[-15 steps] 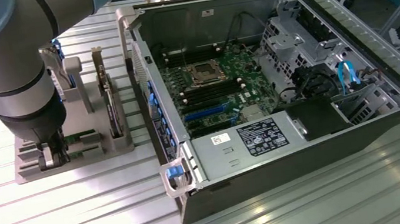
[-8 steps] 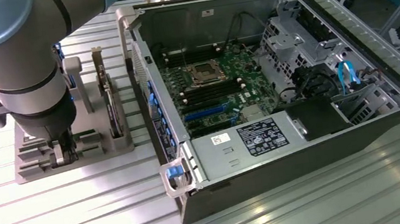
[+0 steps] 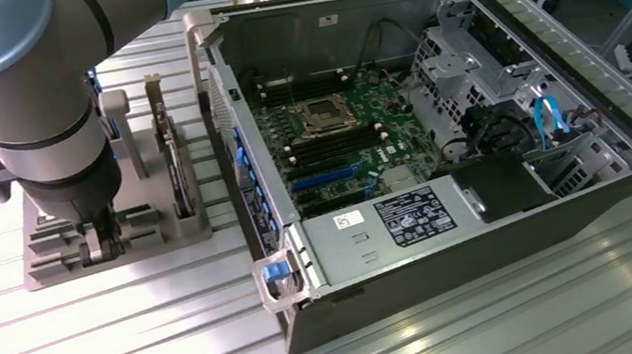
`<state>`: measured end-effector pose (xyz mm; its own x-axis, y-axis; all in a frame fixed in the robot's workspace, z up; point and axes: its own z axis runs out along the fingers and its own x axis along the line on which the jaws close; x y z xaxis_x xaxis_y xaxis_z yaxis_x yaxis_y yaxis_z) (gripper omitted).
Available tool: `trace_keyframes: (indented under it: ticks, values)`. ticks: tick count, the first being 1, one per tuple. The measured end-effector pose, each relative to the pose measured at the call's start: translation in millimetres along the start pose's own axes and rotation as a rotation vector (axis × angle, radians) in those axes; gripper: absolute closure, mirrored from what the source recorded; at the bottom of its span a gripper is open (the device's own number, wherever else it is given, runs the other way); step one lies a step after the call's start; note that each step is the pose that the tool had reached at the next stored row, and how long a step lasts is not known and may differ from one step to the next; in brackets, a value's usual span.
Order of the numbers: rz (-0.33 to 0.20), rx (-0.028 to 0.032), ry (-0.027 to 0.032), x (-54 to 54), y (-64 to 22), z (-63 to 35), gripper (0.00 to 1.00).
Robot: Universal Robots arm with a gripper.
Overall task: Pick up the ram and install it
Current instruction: 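Pick up the ram and move it above insertion slot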
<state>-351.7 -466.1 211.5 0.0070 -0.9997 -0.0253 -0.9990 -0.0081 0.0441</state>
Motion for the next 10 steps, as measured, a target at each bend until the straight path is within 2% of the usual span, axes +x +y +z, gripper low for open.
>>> trace_keyframes:
  ticks: [10]
  values:
    - [0.000,-0.0003,0.0002,0.2,-0.1,3.3,0.70]
